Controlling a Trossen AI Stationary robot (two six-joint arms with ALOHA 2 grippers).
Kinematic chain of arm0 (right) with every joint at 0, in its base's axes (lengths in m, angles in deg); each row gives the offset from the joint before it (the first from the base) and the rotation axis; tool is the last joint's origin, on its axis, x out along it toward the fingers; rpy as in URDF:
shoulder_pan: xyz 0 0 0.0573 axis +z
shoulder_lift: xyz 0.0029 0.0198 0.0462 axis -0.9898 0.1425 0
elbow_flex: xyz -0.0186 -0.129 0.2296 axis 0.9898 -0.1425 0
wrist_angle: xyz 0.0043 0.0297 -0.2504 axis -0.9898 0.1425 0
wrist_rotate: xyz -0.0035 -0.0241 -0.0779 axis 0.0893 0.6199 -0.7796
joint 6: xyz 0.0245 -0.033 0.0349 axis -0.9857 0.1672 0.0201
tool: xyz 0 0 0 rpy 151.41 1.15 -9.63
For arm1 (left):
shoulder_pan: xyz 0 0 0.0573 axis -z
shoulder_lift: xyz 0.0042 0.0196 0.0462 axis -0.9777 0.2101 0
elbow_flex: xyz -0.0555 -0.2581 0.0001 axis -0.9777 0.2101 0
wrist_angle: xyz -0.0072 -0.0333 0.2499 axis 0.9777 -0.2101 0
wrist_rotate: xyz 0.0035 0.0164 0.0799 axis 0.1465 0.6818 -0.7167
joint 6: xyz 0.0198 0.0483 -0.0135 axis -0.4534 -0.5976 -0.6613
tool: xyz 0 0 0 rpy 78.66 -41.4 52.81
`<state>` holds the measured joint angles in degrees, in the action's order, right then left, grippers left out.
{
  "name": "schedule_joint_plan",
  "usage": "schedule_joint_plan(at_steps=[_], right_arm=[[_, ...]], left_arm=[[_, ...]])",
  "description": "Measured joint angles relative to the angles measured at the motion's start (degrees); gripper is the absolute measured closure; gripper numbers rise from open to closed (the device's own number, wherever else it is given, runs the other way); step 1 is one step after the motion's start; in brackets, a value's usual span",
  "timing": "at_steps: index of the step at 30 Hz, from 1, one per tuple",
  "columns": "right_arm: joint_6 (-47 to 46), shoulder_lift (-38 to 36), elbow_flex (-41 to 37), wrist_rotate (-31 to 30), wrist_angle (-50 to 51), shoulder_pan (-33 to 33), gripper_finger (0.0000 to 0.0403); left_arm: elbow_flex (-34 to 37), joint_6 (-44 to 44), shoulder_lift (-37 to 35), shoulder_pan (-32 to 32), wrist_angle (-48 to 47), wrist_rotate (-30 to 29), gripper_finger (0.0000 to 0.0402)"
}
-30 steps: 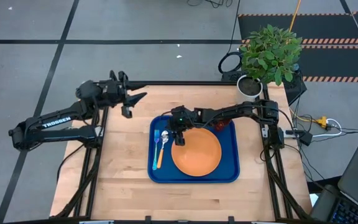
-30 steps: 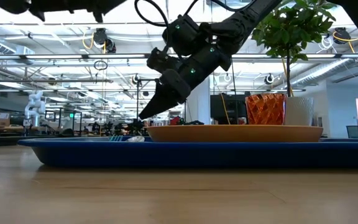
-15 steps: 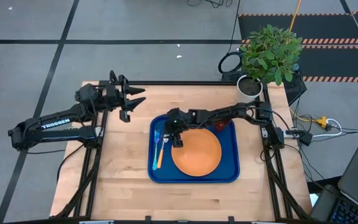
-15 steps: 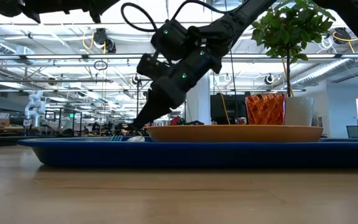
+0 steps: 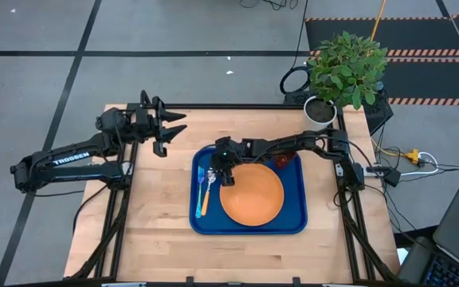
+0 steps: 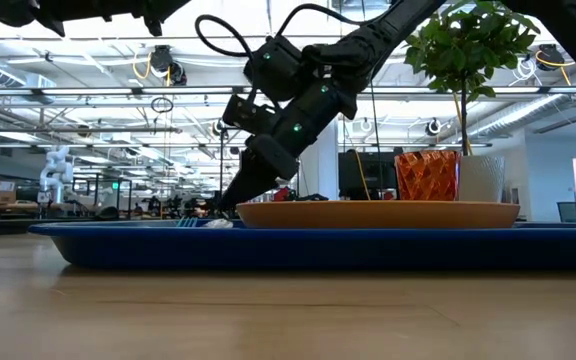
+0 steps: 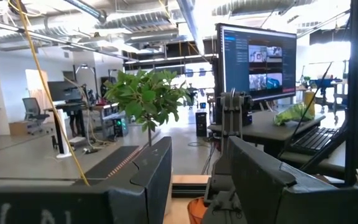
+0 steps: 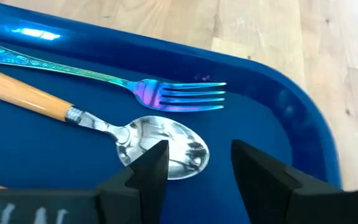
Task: Pick and place plate/cup/fork/spoon on tray
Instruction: Put the orange fork to the right of the blue fork on the blue tray
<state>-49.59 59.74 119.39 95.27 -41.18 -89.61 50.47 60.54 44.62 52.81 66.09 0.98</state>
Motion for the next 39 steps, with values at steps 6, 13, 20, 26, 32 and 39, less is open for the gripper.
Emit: schedule_joint_plan(at_steps=[6,13,20,26,32,39], right_arm=[[0.8,0.0,0.0,-2.8,-1.0,-0.4,0.0234],[1.2,0.0,0.0,-2.8,-1.1,-0.5,0.0234],[2.6,0.0,0.0,-2.6,-0.9,-0.4,0.0234],[7.2,0.8,-1.1,-2.6,-1.4,0.0,0.0234],[8.9,1.9,-1.2,-2.6,-3.0,0.2,0.0234],[8.6,2.1,-1.2,-2.8,-4.2,0.2,0.0234]], left_arm=[[0.0,-0.2,0.0,0.0,0.0,0.0,0.0240],[0.0,-0.3,0.0,0.0,-0.5,0.0,0.0240],[0.0,-0.3,0.0,0.0,-0.5,-0.1,0.0240],[0.0,-0.3,0.0,0.0,-0.5,-0.1,0.0240],[0.0,-0.3,0.0,0.0,-0.7,-0.1,0.0240],[0.0,-0.3,0.0,0.0,-0.8,-0.1,0.0240]])
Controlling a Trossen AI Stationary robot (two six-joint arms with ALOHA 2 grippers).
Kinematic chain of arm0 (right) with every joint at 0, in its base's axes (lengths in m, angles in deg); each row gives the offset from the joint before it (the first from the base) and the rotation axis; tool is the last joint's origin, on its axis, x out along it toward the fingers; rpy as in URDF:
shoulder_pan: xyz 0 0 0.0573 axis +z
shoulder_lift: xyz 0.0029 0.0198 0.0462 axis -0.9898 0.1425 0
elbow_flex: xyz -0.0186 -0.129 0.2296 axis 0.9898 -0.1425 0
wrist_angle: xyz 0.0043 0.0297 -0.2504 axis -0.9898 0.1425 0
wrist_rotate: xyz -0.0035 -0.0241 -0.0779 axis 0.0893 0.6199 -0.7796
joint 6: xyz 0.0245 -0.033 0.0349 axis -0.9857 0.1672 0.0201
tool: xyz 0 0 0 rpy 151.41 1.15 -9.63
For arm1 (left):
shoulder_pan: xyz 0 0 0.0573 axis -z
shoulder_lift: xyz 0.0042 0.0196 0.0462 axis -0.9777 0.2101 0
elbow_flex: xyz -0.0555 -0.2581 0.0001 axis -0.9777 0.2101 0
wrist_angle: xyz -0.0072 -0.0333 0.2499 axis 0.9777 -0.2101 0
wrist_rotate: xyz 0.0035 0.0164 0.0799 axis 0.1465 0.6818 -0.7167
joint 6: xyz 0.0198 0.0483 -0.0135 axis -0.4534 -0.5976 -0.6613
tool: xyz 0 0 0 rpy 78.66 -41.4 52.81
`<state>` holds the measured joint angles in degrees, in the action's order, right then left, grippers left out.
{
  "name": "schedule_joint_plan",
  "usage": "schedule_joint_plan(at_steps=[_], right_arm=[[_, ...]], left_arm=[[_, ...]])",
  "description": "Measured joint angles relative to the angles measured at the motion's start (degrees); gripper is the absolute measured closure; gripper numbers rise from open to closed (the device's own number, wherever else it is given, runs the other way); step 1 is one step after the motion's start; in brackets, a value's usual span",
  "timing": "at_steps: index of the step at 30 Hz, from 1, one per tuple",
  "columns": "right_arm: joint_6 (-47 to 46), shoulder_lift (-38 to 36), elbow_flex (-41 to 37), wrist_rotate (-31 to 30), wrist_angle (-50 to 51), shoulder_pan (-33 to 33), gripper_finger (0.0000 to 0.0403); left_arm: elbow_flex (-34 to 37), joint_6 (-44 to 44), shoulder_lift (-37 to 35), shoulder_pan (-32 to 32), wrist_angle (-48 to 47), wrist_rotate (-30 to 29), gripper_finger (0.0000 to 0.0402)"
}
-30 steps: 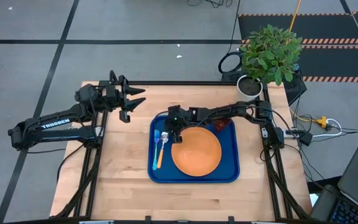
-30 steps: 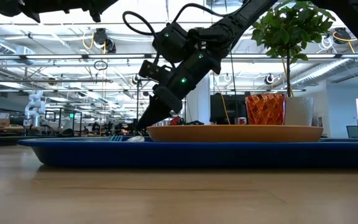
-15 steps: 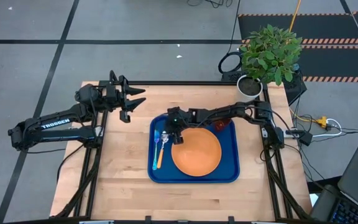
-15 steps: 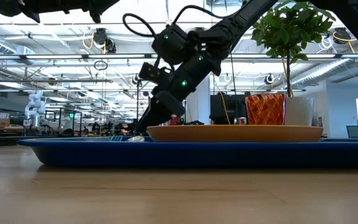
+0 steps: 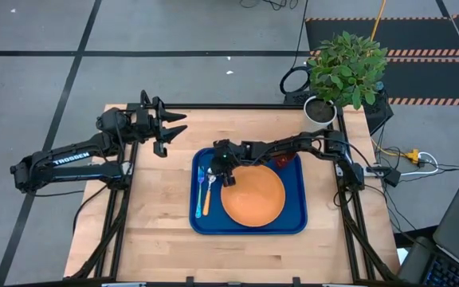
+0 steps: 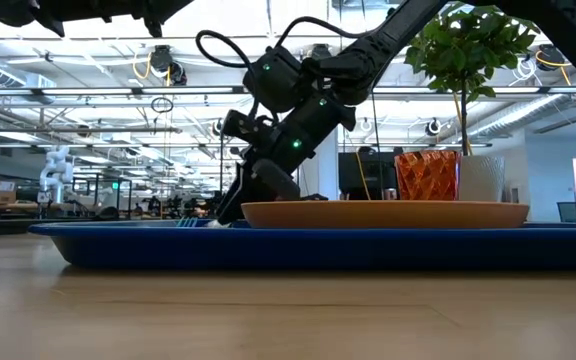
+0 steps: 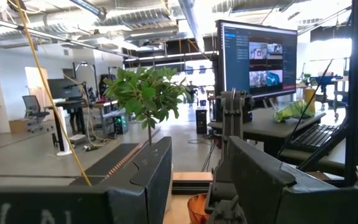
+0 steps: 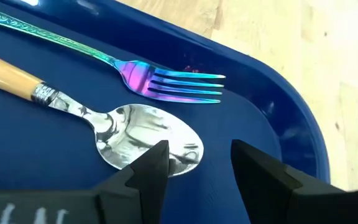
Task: Pick and place plate/cup/fork/spoon on tray
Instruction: Put the orange fork to the right of the blue fork on the blue tray
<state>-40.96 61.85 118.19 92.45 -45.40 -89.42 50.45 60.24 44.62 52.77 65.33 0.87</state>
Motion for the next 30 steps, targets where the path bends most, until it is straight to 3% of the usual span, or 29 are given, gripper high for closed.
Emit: schedule_joint_plan(at_steps=[30], right_arm=[[-1.9,0.0,0.0,0.1,-0.1,0.0,0.0234]], left_arm=[[0.0,0.0,0.0,0.0,0.0,0.0,0.0240]])
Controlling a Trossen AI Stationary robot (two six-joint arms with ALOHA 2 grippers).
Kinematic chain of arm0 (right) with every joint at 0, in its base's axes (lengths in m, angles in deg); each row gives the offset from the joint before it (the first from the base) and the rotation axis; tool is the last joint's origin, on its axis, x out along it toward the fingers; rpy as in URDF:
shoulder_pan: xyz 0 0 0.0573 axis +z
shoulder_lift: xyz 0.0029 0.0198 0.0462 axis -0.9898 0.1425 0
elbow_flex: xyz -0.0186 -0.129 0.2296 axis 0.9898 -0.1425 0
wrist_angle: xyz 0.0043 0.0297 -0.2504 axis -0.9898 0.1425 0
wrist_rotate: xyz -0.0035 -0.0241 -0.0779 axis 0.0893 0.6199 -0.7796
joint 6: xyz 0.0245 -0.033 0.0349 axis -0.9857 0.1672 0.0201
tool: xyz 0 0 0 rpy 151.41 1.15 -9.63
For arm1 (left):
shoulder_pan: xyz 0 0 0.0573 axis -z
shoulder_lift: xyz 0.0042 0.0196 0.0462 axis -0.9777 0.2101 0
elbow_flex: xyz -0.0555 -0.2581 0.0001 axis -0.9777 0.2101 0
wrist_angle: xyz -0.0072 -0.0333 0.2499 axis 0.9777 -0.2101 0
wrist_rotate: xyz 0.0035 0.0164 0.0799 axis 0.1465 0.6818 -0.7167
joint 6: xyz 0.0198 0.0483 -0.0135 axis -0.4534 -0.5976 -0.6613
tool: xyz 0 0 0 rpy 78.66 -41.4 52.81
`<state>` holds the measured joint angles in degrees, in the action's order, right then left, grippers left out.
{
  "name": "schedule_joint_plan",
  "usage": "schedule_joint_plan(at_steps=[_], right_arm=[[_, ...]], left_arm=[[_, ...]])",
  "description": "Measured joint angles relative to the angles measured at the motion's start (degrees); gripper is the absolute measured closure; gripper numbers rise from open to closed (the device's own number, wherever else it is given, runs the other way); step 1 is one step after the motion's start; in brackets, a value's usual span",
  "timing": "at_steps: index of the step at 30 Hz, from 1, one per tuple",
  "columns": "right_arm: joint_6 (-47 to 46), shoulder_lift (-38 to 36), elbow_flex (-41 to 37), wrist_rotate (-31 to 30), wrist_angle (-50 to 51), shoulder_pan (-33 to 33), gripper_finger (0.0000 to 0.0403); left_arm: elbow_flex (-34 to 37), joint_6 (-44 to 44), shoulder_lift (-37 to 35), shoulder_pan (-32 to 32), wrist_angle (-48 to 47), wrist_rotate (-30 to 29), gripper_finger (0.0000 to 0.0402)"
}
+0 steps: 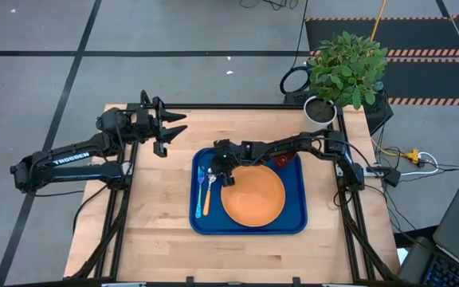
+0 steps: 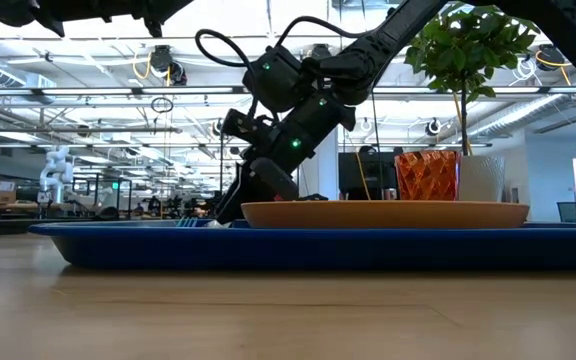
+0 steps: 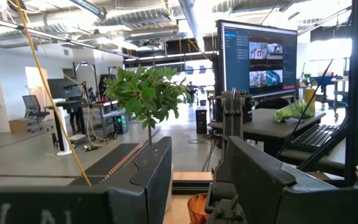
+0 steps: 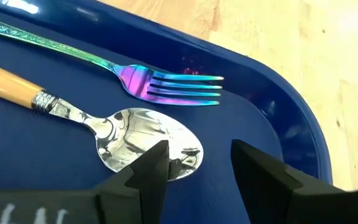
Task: Pick and place plate/cup/fork/spoon on tray
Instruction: Put the orange fork to the right of the blue fork on the blue tray
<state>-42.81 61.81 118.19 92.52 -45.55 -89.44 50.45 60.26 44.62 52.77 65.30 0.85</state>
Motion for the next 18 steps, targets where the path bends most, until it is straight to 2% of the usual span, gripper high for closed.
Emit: schedule_joint_plan(at_steps=[18], right_arm=[[2.8,-0.1,0.0,0.0,1.4,0.0,0.0234]], left_arm=[[0.0,0.0,0.0,0.0,0.0,0.0,0.0240]])
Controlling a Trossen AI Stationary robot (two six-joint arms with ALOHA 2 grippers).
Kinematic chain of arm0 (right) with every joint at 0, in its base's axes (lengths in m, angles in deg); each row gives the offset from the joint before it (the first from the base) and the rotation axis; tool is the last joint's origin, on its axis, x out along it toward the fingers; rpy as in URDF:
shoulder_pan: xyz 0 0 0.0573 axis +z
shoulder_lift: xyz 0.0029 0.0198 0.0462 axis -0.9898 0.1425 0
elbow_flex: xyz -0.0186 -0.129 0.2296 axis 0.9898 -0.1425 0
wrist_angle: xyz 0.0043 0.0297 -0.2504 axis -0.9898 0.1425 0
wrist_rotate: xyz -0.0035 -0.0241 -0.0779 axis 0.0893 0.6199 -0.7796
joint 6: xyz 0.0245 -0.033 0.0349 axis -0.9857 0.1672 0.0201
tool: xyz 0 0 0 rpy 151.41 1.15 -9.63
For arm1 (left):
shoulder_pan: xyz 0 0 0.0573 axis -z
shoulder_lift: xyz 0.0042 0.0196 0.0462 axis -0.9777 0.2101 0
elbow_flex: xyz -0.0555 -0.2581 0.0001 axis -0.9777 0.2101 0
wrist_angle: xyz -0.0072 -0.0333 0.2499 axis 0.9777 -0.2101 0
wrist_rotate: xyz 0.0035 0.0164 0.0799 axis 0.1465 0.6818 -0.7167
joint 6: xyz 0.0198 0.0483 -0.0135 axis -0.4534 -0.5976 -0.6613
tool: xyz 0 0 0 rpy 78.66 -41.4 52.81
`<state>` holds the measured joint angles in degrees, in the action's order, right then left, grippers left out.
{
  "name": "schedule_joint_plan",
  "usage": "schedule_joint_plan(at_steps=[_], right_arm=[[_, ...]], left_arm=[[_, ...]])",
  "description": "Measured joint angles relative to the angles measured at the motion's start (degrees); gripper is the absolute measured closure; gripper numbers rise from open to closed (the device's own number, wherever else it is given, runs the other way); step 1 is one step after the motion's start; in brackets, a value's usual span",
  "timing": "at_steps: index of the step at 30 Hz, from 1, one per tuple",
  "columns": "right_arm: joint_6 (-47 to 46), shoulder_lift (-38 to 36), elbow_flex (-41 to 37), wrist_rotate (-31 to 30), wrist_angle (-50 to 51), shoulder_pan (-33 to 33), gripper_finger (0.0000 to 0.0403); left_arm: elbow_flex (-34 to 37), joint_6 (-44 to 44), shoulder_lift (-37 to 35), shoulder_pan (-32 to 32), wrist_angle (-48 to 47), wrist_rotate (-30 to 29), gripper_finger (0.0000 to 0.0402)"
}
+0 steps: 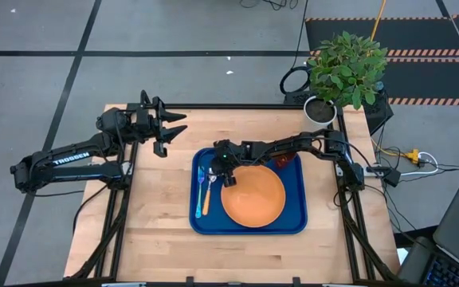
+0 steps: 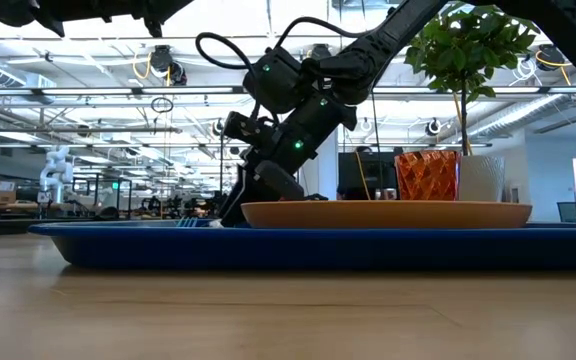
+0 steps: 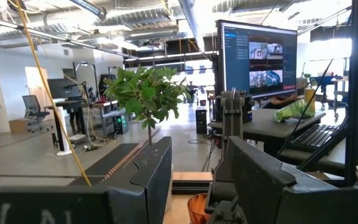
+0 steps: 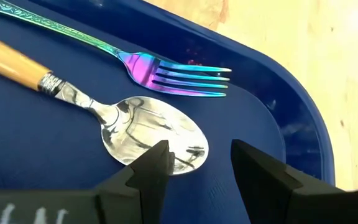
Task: Pick and place plate/cup/fork/spoon on tray
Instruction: Put the orange fork to the right of the blue fork on the blue tray
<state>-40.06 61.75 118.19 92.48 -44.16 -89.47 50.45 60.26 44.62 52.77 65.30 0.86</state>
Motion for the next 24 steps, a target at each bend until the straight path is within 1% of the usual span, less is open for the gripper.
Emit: schedule_joint_plan(at_steps=[12,18,20,22,24], right_arm=[[0.0,0.0,0.0,0.0,-2.1,0.0,0.0234],[0.5,0.0,-1.8,-0.4,-4.7,0.0,0.0234],[1.9,0.0,-1.8,-3.7,-5.4,-0.1,0.0234],[3.9,0.0,-1.8,-8.3,-6.0,0.1,0.0234],[5.0,0.0,-1.8,-10.8,-6.4,0.2,0.0234]], left_arm=[[0.0,0.0,0.0,0.0,0.0,0.0,0.0240],[0.0,0.0,0.0,0.0,0.0,0.0,0.0240],[0.0,0.0,0.0,0.0,0.0,0.0,0.0240],[0.0,0.0,0.0,0.0,0.0,0.0,0.0240],[0.0,0.0,0.0,0.0,0.0,0.0,0.0240]])
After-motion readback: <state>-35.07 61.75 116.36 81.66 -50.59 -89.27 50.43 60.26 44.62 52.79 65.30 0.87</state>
